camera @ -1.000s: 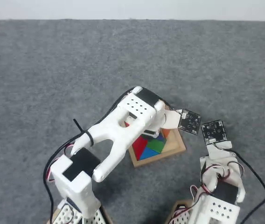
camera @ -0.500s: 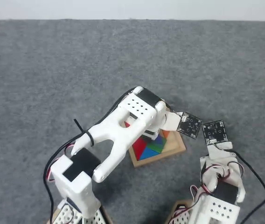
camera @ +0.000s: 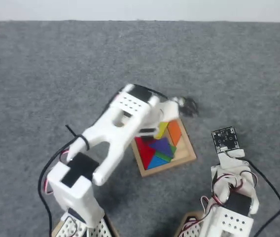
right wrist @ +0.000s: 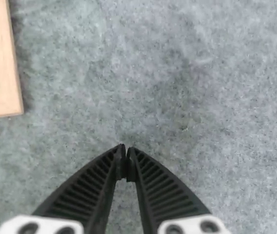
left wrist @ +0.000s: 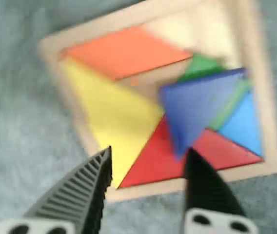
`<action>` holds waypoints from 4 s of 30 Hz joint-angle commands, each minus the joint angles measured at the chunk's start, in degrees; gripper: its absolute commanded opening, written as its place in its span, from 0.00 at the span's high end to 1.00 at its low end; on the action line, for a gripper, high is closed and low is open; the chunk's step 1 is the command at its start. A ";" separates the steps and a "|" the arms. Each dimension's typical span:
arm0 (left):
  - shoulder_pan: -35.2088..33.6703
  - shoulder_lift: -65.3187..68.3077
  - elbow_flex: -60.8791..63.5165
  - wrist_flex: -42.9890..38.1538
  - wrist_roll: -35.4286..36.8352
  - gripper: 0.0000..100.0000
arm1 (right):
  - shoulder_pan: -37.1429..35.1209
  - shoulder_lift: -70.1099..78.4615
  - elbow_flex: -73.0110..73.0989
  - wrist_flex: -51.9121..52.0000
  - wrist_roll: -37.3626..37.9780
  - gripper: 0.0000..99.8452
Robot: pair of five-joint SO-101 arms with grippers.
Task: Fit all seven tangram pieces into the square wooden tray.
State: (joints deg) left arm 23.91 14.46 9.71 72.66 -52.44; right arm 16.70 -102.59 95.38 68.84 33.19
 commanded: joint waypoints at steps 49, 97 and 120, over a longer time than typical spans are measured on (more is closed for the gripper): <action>6.15 -17.58 23.08 -3.60 12.75 0.99 | -3.03 -0.48 -0.09 -1.27 -0.26 0.99; 17.14 0.35 5.05 -6.42 18.73 0.99 | -3.12 -0.48 -0.09 -1.27 -0.26 0.99; 18.81 0.35 1.80 -5.19 24.70 0.99 | -3.12 -0.48 -0.09 -1.27 -0.26 0.99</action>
State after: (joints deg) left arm 42.20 15.52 14.20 67.21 -28.26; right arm 13.98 -102.59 95.38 68.84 33.19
